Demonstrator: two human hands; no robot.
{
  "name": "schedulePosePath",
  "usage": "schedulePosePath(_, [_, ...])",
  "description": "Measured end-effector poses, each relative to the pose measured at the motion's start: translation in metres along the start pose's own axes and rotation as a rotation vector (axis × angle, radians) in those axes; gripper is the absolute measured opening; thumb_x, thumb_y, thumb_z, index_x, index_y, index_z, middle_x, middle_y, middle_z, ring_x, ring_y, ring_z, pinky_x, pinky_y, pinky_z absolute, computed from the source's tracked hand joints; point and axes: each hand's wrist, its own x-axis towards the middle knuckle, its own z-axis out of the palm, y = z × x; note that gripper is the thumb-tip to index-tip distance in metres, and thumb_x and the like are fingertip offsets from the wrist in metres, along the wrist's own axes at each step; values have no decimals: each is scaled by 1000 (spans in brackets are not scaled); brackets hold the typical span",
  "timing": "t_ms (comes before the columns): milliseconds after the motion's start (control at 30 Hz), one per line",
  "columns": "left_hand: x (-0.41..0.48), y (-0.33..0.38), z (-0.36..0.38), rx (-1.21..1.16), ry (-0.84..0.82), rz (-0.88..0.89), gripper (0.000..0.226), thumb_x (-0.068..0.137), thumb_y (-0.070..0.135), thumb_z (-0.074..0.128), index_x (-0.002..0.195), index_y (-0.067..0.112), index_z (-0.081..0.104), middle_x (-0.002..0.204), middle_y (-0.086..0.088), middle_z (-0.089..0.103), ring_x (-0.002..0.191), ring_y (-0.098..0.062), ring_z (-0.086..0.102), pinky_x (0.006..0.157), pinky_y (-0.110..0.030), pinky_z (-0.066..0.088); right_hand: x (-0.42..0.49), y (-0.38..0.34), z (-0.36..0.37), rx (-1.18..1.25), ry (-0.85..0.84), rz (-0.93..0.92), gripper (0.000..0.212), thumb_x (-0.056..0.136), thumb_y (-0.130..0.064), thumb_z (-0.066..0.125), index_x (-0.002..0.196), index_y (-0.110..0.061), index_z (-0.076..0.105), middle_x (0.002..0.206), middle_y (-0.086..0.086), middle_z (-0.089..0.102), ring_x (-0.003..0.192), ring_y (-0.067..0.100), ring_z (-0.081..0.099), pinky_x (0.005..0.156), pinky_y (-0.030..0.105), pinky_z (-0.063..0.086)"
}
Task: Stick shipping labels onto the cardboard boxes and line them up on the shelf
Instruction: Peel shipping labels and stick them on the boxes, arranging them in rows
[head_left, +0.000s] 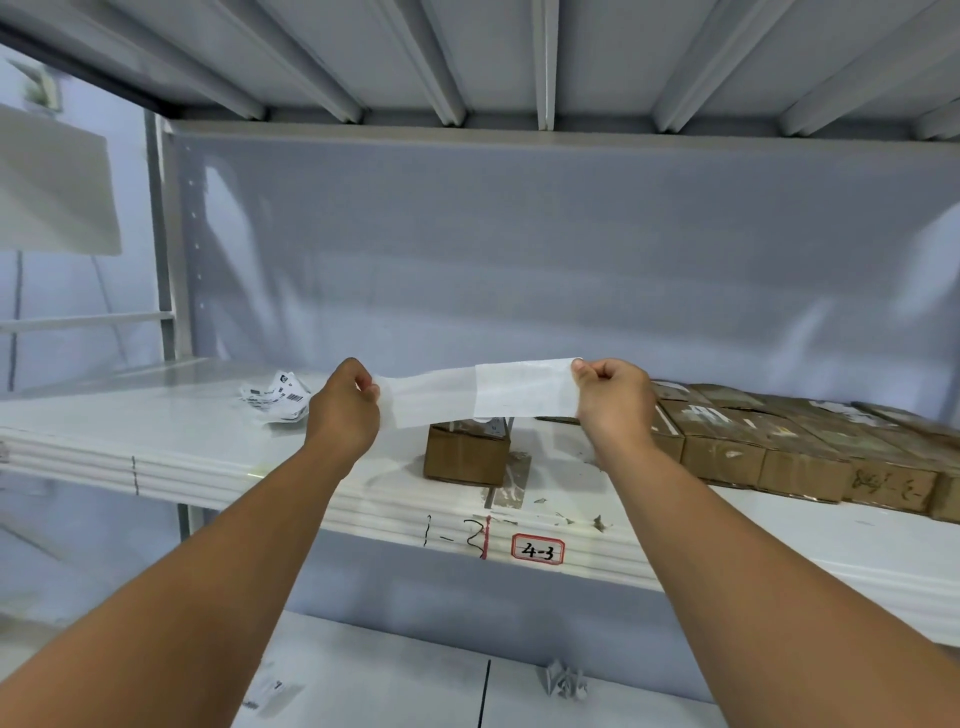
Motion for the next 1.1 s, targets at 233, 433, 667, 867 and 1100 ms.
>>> schedulePosePath(233, [14,-19,-2,-156,-23,-152,23,94,15,42,71,21,41,70,-7,43,55,-24,35,51,-27,31,-3,6,9,37,29,49,33,95,-24,56,65,-12,53,58,0,46,56,18,41,62,26,35])
schedulePosePath(433, [19,-59,-34,-115,178,-285,16,93,16,40,77,17,44,85,-24,56,60,-34,58,61,-37,48,20,26,-35,13,222,107,27,97,-25,50,74,-11,57,74,6,55,75,25,48,72,30,36])
schedulePosePath(667, [12,-54,-26,-361,327,-372,32,81,-10,41,81,21,41,84,-11,55,54,-26,57,45,-25,48,13,22,-12,345,94,206,9,96,-28,51,96,-20,54,78,-2,53,58,16,44,48,24,35])
schedulePosePath(867, [9,-45,-9,50,76,-237,20,84,3,49,80,8,68,94,-16,67,94,-33,60,80,-33,47,4,2,0,463,81,249,12,98,-18,41,105,-26,47,92,-1,53,69,16,50,43,24,36])
schedulePosePath(1100, [3,-24,0,383,-40,16,24,90,37,54,105,26,69,125,-11,48,120,-29,37,98,-29,30,-8,-12,12,365,36,218,29,96,-7,32,94,-26,54,94,4,58,66,16,51,42,22,36])
